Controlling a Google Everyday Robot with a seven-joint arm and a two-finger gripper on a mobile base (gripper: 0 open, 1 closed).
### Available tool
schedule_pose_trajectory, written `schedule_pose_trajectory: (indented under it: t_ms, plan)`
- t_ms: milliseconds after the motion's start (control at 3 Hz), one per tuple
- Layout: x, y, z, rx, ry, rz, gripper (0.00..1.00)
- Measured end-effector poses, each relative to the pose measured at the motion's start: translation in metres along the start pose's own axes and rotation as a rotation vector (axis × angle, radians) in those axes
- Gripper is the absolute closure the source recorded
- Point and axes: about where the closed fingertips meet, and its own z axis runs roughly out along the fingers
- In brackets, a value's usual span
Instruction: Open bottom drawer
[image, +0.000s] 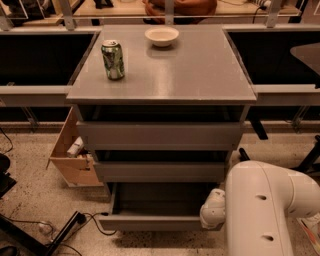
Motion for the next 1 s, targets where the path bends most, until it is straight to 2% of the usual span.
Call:
schedule_pose_trajectory:
  t_ms: [1000]
  plan:
    - [0.005,0.011,-0.005,-0.016,-0.005,0.011,1.0]
